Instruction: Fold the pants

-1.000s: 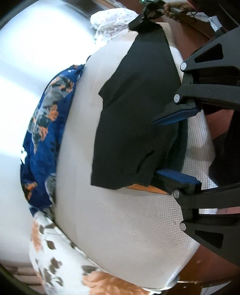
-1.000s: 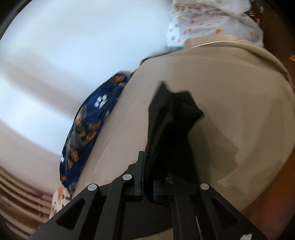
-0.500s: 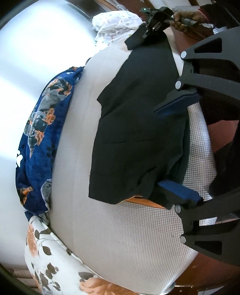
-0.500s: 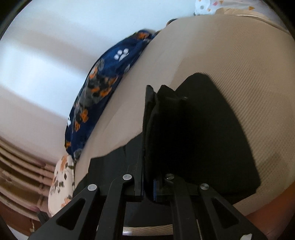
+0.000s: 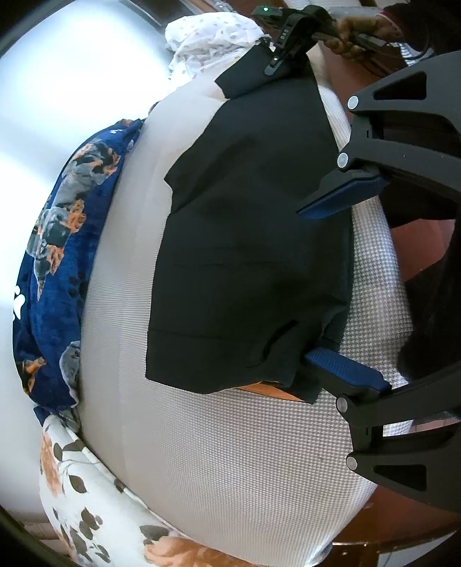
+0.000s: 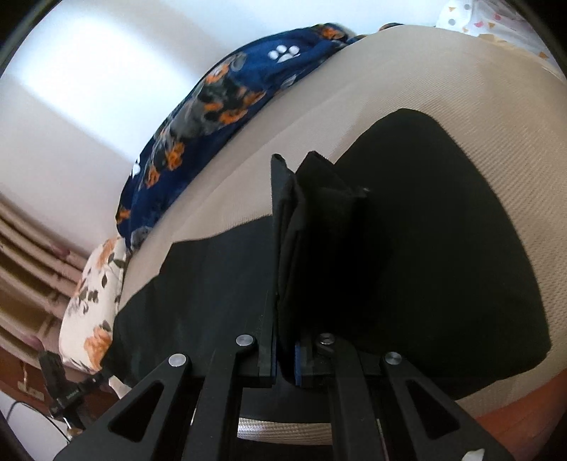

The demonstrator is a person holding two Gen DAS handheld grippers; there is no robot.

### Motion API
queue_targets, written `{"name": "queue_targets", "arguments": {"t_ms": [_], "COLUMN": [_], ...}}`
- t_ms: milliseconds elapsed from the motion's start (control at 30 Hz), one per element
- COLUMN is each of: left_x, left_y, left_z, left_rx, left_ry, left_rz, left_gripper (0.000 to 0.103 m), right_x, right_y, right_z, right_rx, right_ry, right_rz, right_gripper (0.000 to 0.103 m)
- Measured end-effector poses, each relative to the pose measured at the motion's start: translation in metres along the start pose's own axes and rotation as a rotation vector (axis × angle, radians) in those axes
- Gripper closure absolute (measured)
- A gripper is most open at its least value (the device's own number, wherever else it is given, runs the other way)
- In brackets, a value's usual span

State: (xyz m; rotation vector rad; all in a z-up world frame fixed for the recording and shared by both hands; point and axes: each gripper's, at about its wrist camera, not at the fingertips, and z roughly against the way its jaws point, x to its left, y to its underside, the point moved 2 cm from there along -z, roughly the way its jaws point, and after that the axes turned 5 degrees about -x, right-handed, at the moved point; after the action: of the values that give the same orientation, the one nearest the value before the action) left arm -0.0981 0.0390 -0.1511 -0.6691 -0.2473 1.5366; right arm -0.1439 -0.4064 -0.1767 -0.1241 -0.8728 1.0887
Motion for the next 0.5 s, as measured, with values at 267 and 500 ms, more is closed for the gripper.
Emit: {"name": "queue_targets", "arguments": {"t_ms": [267,500], "left_x": [0.001,0.002], "left_y": [0.001,0.001], "left_z": [-0.004,-0.006], "left_rx": [0.022,0.032], "left_ry": [-0.010,-0.015], "left_rz": [-0.001,-0.003], "left_gripper": [0.029,0.027], "right_x": [0.017,0.030], "right_y": [0.009,0.019], "right_z": [-0.005,-0.012], "right_rx": [0.015,0.034], "right_ry": [0.021,0.036], "right_rz": [0.069,0.123], "right_gripper": [0.095,0.094]}}
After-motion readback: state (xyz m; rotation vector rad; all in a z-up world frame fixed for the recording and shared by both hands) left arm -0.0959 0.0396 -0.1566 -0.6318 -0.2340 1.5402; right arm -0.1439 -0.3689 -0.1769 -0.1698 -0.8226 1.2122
